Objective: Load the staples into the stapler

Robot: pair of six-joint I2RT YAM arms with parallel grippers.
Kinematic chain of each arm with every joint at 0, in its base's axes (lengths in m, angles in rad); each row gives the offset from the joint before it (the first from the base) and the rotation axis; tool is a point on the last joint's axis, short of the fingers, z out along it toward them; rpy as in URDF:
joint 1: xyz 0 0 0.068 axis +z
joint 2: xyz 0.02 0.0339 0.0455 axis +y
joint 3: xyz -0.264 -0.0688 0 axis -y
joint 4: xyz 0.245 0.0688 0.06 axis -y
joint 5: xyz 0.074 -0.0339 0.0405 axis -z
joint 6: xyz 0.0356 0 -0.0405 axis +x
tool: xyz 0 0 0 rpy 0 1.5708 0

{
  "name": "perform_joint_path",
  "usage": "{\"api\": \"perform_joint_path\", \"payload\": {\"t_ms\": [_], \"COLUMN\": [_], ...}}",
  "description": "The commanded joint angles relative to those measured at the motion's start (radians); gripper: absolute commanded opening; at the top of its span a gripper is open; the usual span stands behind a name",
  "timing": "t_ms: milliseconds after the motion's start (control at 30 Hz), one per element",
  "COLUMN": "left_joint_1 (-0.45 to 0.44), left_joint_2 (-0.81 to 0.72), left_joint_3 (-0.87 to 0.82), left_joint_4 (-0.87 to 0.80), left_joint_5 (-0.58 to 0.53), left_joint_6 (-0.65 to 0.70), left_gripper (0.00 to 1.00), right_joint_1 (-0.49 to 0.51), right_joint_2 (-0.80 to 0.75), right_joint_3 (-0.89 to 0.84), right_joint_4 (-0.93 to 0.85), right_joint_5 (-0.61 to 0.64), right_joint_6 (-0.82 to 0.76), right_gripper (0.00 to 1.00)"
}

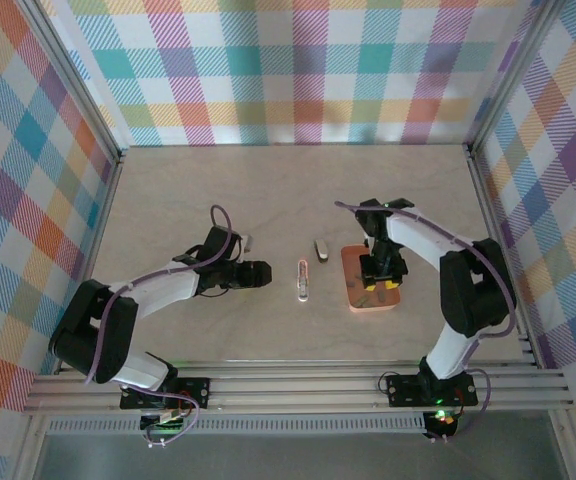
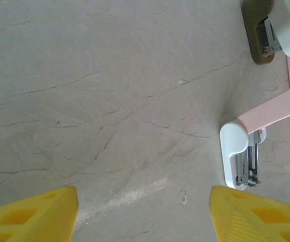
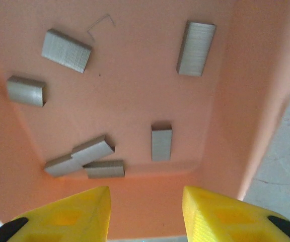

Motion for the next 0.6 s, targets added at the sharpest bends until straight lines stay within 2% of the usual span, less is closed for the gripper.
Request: {"api": "perform_joint_path", "payload": {"t_ms": [0, 267, 567], "left_joint_1": [0.018, 0.021, 0.025], "left_joint_2": [-0.033, -0.039, -0.049], "left_joint_3": [-0.017, -0.020, -0.022], "left_joint_4": [0.010, 0.004, -0.003], "left_joint_5": [-0.001, -0.002, -0.007], "left_joint_6": [0.009, 0.013, 0.011], "left_gripper": [0.70, 0.70, 0.70], "right_joint_1": [0.005, 0.008, 0.013], "right_joint_2": [0.025, 0.087, 0.138], "right_joint_3": [-0.018, -0.033, -0.057], "right_joint_4": [0.030, 0.080, 0.114], "right_joint_5": [0.039, 0.079, 0.059], "right_joint_6": [0.056, 0.072, 0.070], "right_gripper": [0.40, 0.37, 0.38]}}
